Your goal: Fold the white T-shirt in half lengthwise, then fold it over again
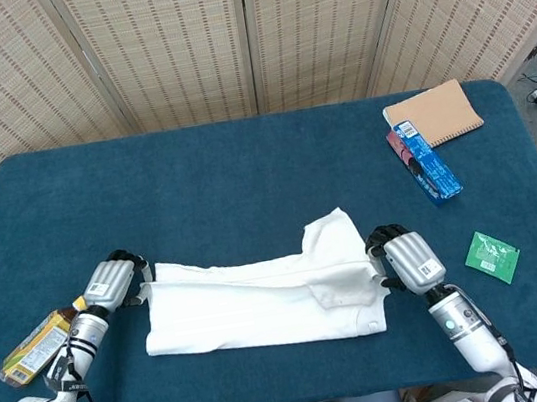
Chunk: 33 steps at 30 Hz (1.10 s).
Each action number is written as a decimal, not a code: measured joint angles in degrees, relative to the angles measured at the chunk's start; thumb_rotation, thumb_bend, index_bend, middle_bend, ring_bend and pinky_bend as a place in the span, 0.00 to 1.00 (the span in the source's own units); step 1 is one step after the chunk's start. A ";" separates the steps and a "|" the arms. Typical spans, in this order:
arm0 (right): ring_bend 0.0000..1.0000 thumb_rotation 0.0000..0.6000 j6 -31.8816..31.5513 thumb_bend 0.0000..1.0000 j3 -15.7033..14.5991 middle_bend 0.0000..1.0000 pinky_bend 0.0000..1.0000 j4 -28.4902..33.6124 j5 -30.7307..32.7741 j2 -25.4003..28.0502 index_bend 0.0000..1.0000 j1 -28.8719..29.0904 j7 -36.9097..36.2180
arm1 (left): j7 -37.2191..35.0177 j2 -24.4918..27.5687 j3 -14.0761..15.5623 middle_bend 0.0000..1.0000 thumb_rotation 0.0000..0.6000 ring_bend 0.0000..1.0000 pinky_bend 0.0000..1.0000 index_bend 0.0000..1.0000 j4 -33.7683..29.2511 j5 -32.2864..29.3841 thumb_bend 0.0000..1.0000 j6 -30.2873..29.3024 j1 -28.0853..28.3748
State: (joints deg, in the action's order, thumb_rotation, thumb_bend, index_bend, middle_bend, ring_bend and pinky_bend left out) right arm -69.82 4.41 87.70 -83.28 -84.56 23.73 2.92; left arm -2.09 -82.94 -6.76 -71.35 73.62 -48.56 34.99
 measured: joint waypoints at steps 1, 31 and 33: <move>0.27 1.00 0.18 0.48 0.11 0.44 0.27 -0.18 0.12 -0.23 0.78 0.11 0.02 | 0.10 -0.29 -0.10 0.39 1.00 0.25 0.12 0.81 0.50 -0.24 0.46 0.18 0.17; 0.27 1.00 2.65 0.48 1.57 0.43 0.27 -5.29 2.49 -3.10 0.78 1.58 1.01 | 2.88 -4.06 -0.88 0.11 1.00 0.03 0.05 0.22 7.12 -4.18 0.44 2.30 2.36; 0.27 1.00 2.94 0.48 1.54 0.43 0.27 -5.34 2.79 -3.10 0.78 1.58 0.90 | 2.83 -3.76 -0.95 0.02 1.00 0.00 0.01 0.05 6.36 -4.31 0.40 1.90 2.13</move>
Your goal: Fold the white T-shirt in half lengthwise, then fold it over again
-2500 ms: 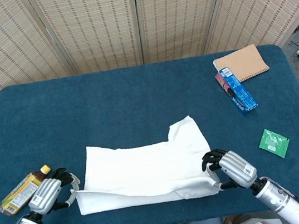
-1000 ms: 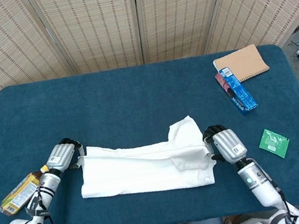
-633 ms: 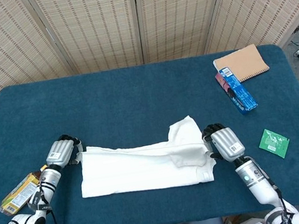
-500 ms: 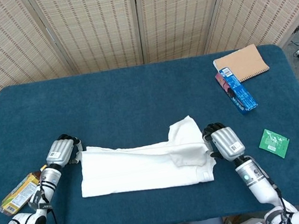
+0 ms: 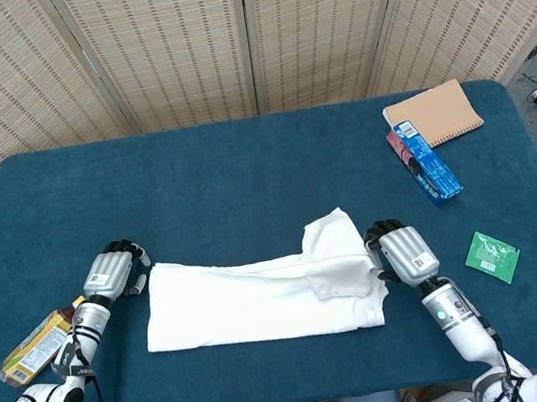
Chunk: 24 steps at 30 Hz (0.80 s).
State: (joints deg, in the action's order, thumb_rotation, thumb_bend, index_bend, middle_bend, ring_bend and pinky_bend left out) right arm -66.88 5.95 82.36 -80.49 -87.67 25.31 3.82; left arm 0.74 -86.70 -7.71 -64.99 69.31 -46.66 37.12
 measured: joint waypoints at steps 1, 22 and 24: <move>0.27 1.00 0.14 0.48 0.01 0.43 0.27 -0.05 0.17 -0.06 0.78 0.01 -0.01 | -0.04 0.31 -0.07 0.00 1.00 0.00 0.01 0.03 -0.69 -0.05 0.39 -0.46 -0.22; 0.15 1.00 6.24 0.23 2.75 0.20 0.22 -4.16 8.19 -2.53 0.26 2.74 6.60 | -0.94 12.08 -0.19 0.00 1.00 0.00 0.00 0.00 -19.38 0.37 0.32 -13.49 -8.63; 0.13 1.00 7.16 0.17 3.09 0.17 0.20 -3.93 8.78 -2.21 0.15 3.28 7.01 | -1.29 13.30 0.21 0.00 1.00 0.00 0.00 0.00 -21.13 1.09 0.32 -14.76 -9.67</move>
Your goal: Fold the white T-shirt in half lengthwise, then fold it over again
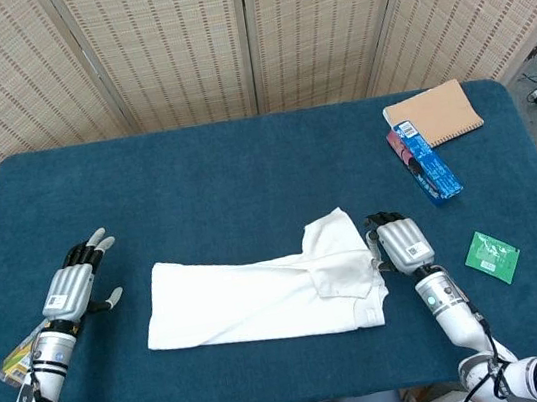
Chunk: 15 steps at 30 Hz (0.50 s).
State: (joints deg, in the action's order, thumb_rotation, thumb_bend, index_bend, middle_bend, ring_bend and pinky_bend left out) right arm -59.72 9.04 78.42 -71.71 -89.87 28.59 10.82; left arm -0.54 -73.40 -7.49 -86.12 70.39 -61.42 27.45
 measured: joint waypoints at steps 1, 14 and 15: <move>0.13 1.00 0.39 0.15 0.18 0.16 0.20 0.34 0.12 0.35 0.11 0.34 0.02 | -0.19 0.58 0.24 0.00 1.00 0.00 0.00 0.00 -0.82 0.41 0.32 -0.70 -0.56; 0.12 1.00 -1.87 0.10 -3.32 0.21 0.18 2.36 -10.25 3.54 0.36 1.08 -3.56 | -1.29 6.39 3.55 0.00 1.00 0.00 0.00 0.00 -8.14 5.20 0.32 -6.68 -6.08; 0.12 1.00 -2.06 0.10 -4.12 0.22 0.18 2.43 -11.40 3.84 0.39 1.02 -4.01 | -1.27 6.52 3.76 0.00 1.00 0.00 0.00 0.00 -8.38 5.60 0.32 -7.15 -6.41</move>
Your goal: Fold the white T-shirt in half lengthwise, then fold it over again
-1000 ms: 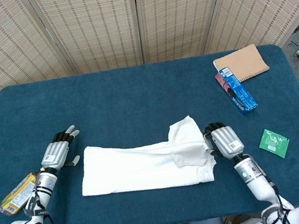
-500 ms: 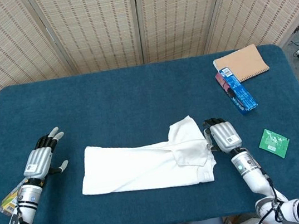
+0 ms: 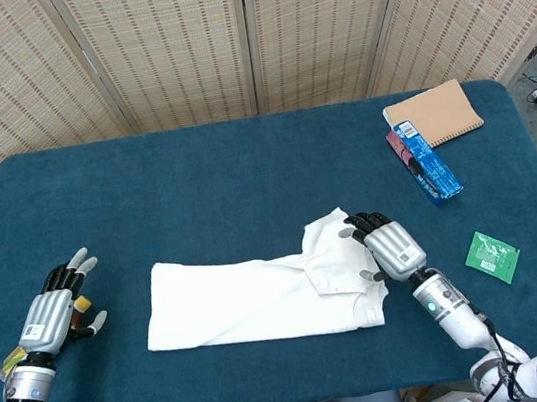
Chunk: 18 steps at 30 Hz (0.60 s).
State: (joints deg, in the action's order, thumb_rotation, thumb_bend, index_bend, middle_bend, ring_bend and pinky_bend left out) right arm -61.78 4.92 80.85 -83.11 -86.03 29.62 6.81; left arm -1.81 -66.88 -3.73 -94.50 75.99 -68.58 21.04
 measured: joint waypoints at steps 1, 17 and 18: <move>0.12 1.00 -0.24 0.10 -1.17 0.23 0.18 0.03 -1.37 0.37 0.41 -0.13 -0.63 | 0.04 0.14 0.23 0.00 1.00 0.00 0.00 0.00 -0.26 0.43 0.32 -0.50 -0.36; 0.12 1.00 -3.12 0.13 -5.67 0.27 0.18 -7.85 -7.15 -2.95 0.50 -1.68 -2.98 | -0.35 2.08 3.00 0.00 1.00 0.00 0.00 0.00 -3.61 3.98 0.32 -4.27 -4.77; 0.12 1.00 -3.04 0.13 -5.68 0.27 0.18 -8.11 -7.26 -3.17 0.50 -1.58 -3.00 | -0.41 2.15 2.98 0.00 1.00 0.00 0.00 0.00 -3.68 4.05 0.32 -4.32 -4.86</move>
State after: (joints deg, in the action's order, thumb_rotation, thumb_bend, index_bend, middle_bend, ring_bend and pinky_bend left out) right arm -64.82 -0.76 72.74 -90.37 -89.20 28.03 3.81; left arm -2.22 -64.73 -0.75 -98.18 80.05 -72.89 16.17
